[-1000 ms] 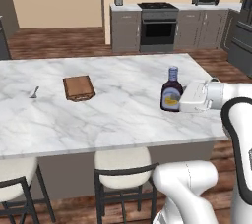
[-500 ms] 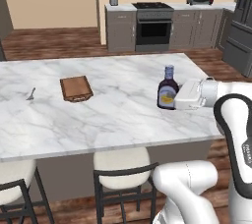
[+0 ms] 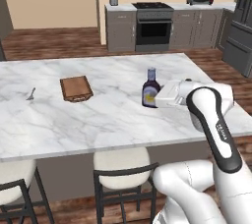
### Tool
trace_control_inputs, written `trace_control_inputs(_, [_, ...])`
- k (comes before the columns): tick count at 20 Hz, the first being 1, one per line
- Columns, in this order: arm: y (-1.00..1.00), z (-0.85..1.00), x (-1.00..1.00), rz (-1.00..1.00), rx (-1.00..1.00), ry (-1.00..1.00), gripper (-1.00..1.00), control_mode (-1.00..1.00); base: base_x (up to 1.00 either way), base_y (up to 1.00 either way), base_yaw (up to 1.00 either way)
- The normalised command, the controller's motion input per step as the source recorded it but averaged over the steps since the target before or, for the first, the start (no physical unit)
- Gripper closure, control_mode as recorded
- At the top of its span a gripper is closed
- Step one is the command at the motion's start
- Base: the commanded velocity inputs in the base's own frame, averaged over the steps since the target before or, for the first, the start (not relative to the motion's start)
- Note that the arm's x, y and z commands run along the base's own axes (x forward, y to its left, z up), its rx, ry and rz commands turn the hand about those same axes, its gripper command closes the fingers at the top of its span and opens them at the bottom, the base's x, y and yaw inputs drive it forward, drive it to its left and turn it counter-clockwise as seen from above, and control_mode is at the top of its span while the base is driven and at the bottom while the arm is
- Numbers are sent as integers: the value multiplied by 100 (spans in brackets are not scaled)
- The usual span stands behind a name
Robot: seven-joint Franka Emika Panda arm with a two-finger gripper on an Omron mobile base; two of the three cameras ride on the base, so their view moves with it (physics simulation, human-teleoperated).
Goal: Move the mustard and condiment bottle from the cabinet to the dining counter.
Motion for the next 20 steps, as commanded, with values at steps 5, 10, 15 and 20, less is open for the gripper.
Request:
trace_control_inputs(5, [11,-39,58,9,0,0,100,-100,0,0,0])
trace_control_inputs(10, [0,-41,49,22,0,0,100,-100,0,0,0])
trace_control_inputs(15, [0,-36,41,26,0,0,100,-100,0,0,0])
trace_control_inputs(20, [-1,-29,24,21,0,0,100,-100,0,0,0])
